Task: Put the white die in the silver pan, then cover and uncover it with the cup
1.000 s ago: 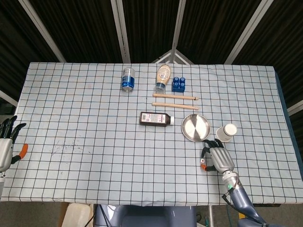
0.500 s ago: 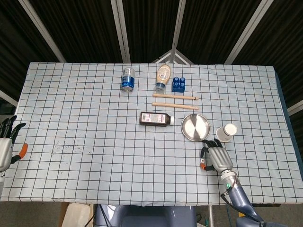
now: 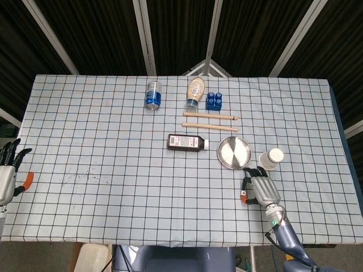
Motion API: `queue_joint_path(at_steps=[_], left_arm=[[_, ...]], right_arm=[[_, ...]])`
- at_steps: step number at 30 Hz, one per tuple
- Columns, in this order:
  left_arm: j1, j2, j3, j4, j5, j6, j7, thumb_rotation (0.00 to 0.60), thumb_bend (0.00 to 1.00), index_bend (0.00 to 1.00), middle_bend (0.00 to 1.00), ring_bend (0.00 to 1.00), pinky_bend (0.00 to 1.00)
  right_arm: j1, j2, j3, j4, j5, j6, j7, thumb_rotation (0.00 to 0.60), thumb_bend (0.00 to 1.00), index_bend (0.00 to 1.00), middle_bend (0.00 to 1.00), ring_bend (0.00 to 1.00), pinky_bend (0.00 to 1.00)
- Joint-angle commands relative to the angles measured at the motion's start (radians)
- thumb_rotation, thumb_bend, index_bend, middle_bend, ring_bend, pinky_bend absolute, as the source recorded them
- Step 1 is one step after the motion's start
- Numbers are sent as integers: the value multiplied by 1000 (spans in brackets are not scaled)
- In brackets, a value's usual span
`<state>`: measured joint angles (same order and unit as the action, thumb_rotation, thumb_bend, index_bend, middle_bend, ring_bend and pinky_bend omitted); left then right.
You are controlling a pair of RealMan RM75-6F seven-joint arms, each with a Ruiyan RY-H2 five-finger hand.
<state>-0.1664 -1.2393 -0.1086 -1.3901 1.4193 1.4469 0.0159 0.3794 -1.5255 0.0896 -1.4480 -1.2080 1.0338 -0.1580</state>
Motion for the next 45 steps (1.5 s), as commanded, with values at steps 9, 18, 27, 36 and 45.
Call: queue_joint_path(at_steps=[9, 18, 27, 36, 45], left_arm=[[0, 2, 1, -4, -3, -3, 3, 600, 548, 201, 0, 0, 98], [3, 9, -1, -11, -4, 1, -7, 600, 548, 202, 0, 0, 98], [7, 17, -2, -15, 0, 10, -24, 600, 548, 202, 0, 0, 98], [8, 20, -4, -15, -4, 8, -32, 600, 548, 202, 0, 0, 98], [11, 22, -15, -14, -24, 8, -36, 600, 548, 203, 0, 0, 98]], right_arm=[[-2, 13, -4, -17, -10, 15, -7, 600, 367, 609, 193, 158, 0], [-22, 94, 0, -159, -54, 107, -74, 600, 373, 609, 193, 158, 0], [16, 135, 39, -259, -68, 114, -145, 600, 374, 609, 193, 158, 0], [137, 126, 142, -195, 64, -13, -210, 600, 378, 609, 193, 162, 0], [272, 78, 216, 7, 202, -186, -195, 600, 382, 609, 193, 164, 0]])
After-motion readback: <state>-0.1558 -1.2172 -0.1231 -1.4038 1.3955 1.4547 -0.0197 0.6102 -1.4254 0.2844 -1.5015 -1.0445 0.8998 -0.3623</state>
